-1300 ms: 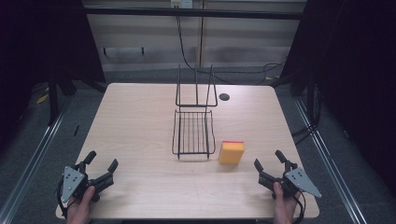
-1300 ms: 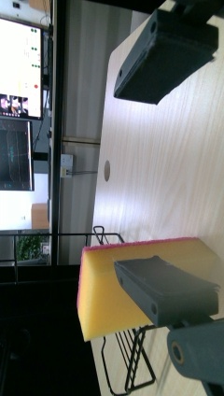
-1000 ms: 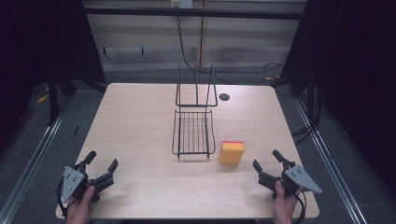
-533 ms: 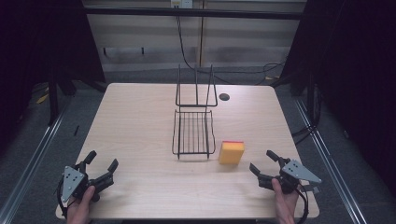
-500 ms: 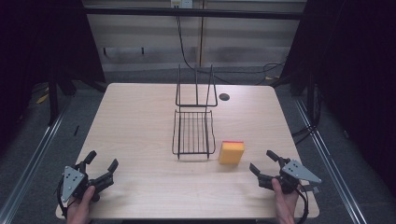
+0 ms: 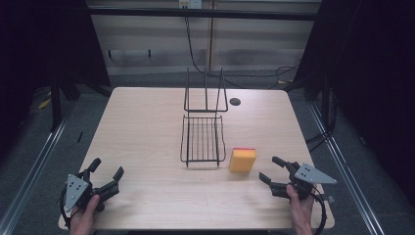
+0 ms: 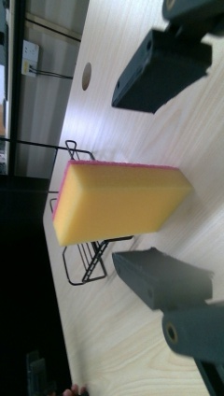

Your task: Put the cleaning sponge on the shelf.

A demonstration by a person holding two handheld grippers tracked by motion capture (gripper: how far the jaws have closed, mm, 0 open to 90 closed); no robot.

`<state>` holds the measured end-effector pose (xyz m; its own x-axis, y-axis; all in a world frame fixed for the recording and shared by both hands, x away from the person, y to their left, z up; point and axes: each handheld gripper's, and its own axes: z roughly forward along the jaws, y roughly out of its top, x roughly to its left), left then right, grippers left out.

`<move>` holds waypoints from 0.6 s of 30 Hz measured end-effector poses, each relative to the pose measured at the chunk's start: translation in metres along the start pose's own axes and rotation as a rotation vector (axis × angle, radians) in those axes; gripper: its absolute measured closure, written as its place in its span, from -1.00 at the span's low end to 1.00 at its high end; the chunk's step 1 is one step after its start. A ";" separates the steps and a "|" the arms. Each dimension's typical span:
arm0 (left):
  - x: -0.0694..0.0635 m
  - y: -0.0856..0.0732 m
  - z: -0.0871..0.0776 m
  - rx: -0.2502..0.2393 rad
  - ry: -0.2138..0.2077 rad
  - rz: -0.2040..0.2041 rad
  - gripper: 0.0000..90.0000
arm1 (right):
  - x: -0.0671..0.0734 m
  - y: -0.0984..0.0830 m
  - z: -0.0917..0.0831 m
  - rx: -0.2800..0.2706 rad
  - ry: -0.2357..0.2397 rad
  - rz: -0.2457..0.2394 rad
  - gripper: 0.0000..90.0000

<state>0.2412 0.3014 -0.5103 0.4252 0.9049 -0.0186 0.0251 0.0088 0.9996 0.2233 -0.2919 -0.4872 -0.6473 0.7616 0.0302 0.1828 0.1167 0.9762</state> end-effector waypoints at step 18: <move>0.001 0.000 0.000 0.006 -0.005 0.003 -0.65 | -0.018 0.019 0.013 0.029 0.171 0.001 -0.44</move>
<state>0.2417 0.3020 -0.5102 0.4299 0.9028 -0.0157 0.0293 0.0035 0.9996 0.2484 -0.2952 -0.4725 -0.7631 0.6425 0.0696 0.2029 0.1361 0.9697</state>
